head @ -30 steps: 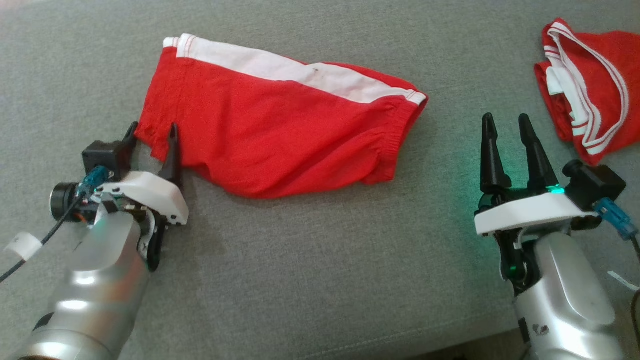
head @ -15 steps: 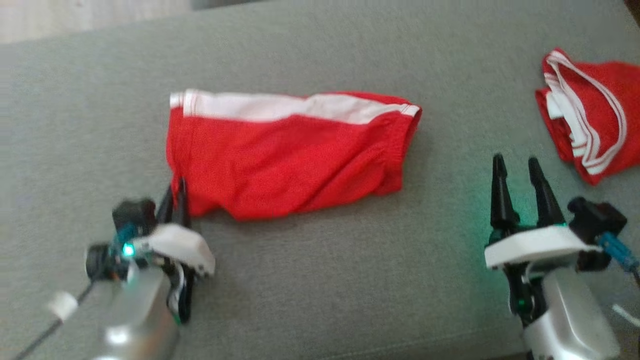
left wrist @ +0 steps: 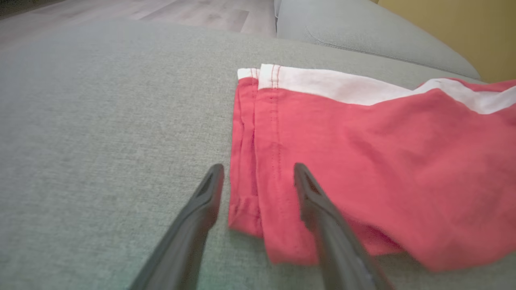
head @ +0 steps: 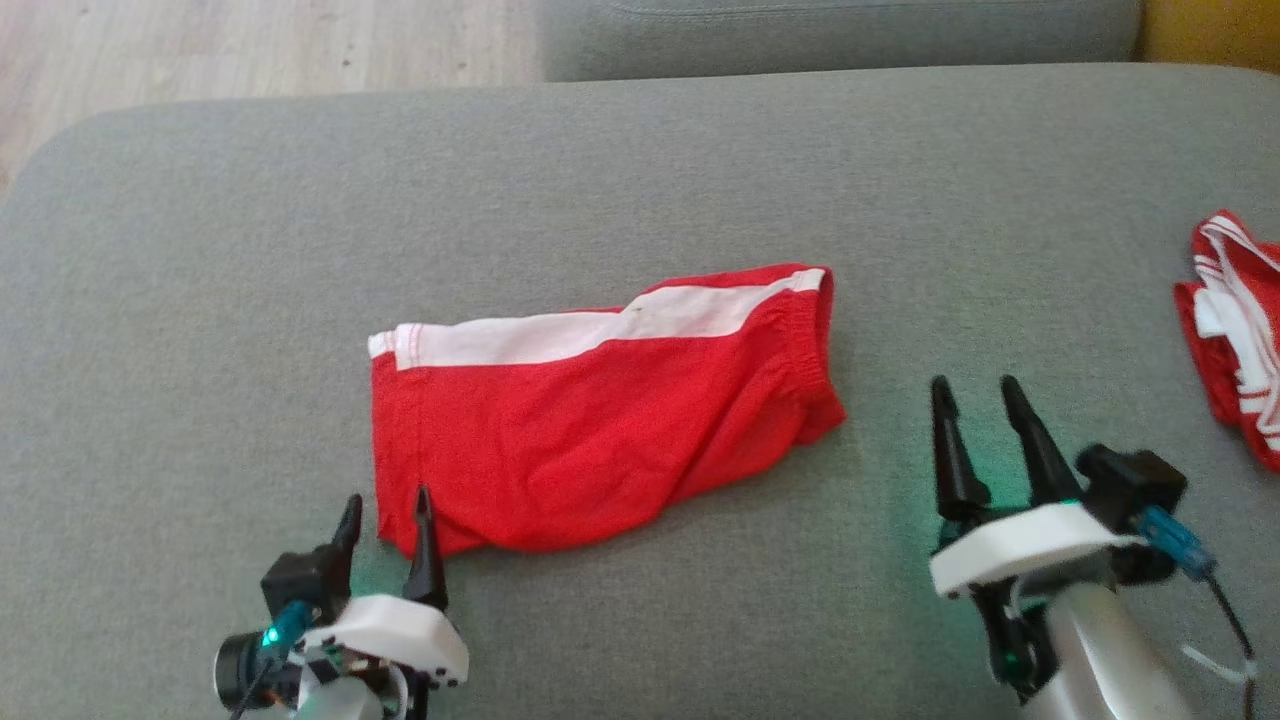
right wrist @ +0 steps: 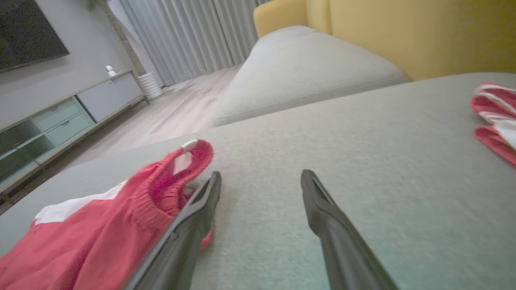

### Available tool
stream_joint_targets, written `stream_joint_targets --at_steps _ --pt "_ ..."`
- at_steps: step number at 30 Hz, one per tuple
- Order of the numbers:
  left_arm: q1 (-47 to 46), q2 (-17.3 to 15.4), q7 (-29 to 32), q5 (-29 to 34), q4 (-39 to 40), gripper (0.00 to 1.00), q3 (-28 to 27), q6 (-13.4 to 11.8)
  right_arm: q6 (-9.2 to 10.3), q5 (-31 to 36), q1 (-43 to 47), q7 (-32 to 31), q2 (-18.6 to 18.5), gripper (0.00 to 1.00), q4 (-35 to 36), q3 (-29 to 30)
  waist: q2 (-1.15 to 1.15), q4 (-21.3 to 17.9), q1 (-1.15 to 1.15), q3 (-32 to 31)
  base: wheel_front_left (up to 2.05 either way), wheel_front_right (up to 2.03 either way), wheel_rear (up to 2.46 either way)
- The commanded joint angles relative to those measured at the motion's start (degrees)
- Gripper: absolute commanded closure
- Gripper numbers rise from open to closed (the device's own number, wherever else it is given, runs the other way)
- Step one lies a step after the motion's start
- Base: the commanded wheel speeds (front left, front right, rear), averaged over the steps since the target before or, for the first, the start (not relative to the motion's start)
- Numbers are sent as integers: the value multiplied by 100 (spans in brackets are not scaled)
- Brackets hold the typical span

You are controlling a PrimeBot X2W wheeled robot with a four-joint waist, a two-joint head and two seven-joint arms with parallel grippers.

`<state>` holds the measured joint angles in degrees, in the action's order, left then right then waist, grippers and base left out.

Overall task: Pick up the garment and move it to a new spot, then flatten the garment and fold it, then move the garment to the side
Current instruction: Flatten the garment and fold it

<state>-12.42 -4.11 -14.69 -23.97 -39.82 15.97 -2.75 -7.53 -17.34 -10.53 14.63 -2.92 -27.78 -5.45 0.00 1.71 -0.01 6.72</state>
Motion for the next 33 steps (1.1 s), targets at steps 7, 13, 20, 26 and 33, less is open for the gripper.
stream_joint_targets --at_steps 7,13,20,26,33 --pt "20 105 -30 386 410 0 -299 97 4 -54 -1050 37 4 0 27 -791 0 330 1 101 0 0 0" --pt "36 121 -30 332 442 0 -140 199 4 257 -1671 37 4 0 -1101 -899 0 616 1 152 0 0 0" --pt "45 122 -30 232 492 0 -74 151 4 367 -1740 37 4 0 -2132 -817 0 724 1 257 0 0 0" --pt "54 123 -30 277 508 0 -106 145 4 237 -1548 37 4 0 -2384 -815 0 650 1 307 0 0 0" --pt "65 123 -30 301 573 0 -58 154 4 -471 -1351 37 4 100 -2521 -1457 0 598 1 272 0 0 0"
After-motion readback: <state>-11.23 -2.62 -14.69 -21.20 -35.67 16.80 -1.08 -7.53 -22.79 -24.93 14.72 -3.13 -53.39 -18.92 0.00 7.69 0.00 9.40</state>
